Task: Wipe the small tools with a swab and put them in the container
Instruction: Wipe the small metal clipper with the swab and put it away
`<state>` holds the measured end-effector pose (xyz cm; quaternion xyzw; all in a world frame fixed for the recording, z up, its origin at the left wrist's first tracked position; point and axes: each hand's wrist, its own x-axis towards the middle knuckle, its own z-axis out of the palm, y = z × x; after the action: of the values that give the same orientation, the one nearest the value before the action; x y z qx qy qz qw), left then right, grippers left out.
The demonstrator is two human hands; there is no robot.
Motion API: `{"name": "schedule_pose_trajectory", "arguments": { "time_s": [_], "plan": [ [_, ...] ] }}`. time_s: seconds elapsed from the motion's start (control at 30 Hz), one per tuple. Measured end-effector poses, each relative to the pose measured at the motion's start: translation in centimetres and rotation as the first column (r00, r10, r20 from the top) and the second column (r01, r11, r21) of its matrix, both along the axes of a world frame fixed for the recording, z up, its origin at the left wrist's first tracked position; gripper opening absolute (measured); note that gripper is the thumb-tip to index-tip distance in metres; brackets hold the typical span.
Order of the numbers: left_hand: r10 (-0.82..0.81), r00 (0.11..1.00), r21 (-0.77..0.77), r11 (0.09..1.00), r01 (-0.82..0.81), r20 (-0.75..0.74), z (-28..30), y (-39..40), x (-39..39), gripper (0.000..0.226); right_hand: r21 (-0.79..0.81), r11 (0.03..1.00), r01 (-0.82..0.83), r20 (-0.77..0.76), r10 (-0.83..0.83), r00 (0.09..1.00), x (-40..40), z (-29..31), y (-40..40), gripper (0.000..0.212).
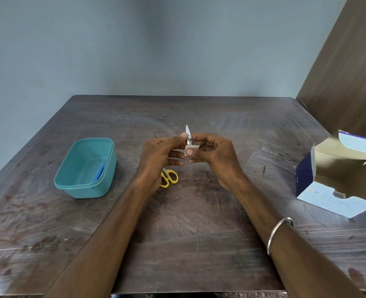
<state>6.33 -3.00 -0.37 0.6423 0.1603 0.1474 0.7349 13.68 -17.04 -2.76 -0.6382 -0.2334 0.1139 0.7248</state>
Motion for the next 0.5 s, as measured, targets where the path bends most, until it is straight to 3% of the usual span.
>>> {"name": "schedule_pose_trajectory", "arguments": {
  "time_s": [0.5],
  "plan": [
    [0.104, 0.994, 0.024, 0.994, -0.105, 0.039, -0.45, -0.26, 0.24, 0.027, -0.049, 0.998, -0.031, 0.086, 0.035, 0.996, 0.19, -0.33, -0.15, 0.041]
  ]
}}
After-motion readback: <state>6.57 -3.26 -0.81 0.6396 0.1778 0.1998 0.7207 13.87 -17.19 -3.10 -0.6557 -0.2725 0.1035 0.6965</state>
